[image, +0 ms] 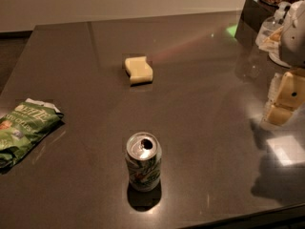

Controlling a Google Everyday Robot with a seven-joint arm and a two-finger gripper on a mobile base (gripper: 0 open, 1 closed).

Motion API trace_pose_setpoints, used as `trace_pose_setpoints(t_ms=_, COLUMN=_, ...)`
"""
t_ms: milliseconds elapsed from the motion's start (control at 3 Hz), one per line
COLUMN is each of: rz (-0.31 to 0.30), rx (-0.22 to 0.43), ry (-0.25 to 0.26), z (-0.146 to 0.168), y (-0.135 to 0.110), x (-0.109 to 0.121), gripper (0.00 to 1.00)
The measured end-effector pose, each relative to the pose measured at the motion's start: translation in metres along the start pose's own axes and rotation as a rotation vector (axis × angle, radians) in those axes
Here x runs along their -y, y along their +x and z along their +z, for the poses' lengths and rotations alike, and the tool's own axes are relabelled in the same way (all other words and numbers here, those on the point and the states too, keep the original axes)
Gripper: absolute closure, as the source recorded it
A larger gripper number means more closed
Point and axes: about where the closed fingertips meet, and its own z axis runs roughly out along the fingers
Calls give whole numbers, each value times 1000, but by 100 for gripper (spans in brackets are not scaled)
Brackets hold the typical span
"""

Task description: Move sponge near 7up can

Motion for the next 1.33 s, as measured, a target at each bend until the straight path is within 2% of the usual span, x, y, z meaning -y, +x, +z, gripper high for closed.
trace_pose_setpoints(t_ms=667, rz=7, rx=14, ry=3, z=1, y=-5, x=3, gripper=0)
trace_pose_setpoints(t_ms=1333, rz=69, rx=134, ry=11, z=36, y=-69, x=48, gripper=0)
